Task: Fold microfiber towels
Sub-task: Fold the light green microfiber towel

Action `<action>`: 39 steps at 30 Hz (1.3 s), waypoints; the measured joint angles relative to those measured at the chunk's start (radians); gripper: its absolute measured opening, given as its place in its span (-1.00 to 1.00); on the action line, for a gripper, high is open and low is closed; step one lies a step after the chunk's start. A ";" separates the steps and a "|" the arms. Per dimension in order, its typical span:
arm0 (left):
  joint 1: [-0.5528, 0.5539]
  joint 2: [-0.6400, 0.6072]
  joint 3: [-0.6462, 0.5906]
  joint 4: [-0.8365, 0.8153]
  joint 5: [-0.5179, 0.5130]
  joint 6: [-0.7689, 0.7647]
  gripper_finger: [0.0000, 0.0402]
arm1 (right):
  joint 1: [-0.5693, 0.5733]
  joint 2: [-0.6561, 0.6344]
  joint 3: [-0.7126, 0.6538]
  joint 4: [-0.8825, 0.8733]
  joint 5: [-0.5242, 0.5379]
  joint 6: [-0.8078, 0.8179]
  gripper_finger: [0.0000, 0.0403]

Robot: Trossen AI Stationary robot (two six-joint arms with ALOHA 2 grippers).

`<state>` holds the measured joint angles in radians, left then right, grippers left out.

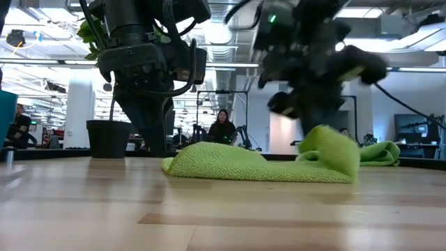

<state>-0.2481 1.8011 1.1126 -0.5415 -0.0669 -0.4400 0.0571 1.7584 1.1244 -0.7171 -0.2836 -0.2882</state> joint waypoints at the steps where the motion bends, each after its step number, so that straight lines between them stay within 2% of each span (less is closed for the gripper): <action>1: 0.000 0.000 0.000 0.001 0.000 0.000 -0.35 | 0.016 -0.020 0.000 -0.028 0.000 0.020 -0.97; 8: 0.000 0.000 0.000 0.010 0.000 0.000 -0.35 | 0.166 -0.082 0.000 -0.149 -0.002 0.221 -0.97; 16: 0.000 0.000 0.000 0.010 0.000 0.012 -0.35 | 0.332 -0.028 0.000 -0.165 0.002 0.440 -0.95; 19: 0.000 0.000 0.000 0.010 0.000 0.017 -0.35 | 0.370 -0.001 0.000 -0.164 0.052 0.485 -0.95; 22: 0.000 0.000 0.000 0.010 0.000 0.017 -0.35 | 0.388 0.029 0.000 -0.161 0.091 0.546 -0.92; 26: 0.000 0.000 0.000 0.010 0.000 0.017 -0.35 | 0.388 0.070 0.000 -0.161 0.087 0.593 -0.85; 39: -0.002 -0.013 0.000 0.003 0.037 -0.004 -0.35 | 0.380 0.103 0.002 -0.186 0.075 0.588 -0.39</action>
<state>-0.2497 1.7878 1.1130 -0.5388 -0.0299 -0.4442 0.4366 1.8613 1.1261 -0.9026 -0.2082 0.3003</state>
